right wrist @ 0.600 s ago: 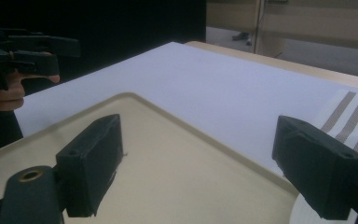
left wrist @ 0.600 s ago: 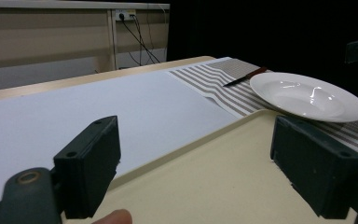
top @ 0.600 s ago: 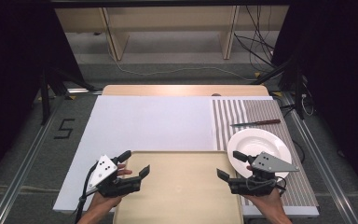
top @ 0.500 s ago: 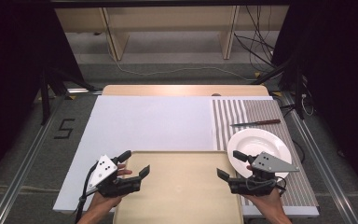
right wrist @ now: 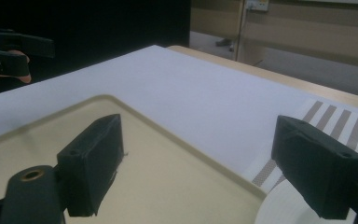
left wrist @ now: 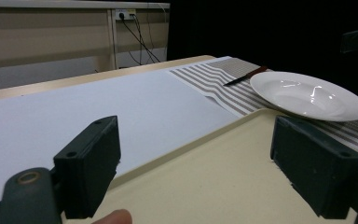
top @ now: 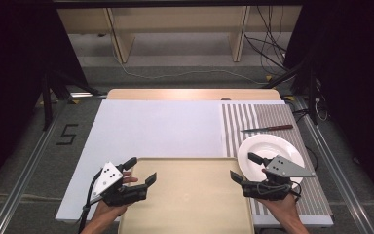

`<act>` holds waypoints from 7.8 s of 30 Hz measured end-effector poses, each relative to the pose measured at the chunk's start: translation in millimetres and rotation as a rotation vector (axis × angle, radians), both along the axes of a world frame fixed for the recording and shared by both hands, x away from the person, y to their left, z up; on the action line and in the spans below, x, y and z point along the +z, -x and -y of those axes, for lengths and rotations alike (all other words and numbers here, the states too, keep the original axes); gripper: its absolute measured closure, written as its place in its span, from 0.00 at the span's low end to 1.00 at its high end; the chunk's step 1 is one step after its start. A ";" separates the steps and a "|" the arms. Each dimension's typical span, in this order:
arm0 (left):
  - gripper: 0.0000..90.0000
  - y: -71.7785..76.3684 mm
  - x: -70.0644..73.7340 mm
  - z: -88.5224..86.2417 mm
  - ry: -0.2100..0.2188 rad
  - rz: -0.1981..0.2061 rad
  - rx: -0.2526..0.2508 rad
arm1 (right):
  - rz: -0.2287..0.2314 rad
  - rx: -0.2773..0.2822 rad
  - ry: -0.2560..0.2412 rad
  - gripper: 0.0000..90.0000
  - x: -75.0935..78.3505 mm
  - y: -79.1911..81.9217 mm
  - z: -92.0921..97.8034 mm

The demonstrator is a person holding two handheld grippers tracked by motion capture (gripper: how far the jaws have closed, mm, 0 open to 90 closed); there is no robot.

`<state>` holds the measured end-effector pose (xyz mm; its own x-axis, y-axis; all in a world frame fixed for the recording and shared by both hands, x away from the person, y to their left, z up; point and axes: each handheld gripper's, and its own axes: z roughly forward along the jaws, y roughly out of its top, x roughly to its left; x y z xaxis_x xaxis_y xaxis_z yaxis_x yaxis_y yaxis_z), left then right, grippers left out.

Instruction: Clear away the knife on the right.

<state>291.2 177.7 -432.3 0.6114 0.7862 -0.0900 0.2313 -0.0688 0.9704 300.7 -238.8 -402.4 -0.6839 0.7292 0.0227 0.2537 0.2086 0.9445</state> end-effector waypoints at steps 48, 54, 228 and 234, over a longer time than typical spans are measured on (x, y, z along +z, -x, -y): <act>0.18 -1.2 -1.4 -0.8 0.002 -0.008 0.005 | -0.090 -0.196 0.259 0.23 -16.2 -106.8 40.0; 0.18 -1.2 -0.9 -1.7 0.004 -0.010 0.008 | -0.097 -0.211 0.285 0.23 -8.4 -119.4 49.4; 0.18 -0.4 -2.2 3.5 -0.009 -0.015 -0.004 | -0.239 -0.118 0.466 0.86 28.6 -142.4 42.9; 0.18 -0.1 -1.4 2.7 -0.007 -0.009 -0.006 | -0.220 -0.089 0.467 0.86 27.2 -124.3 31.0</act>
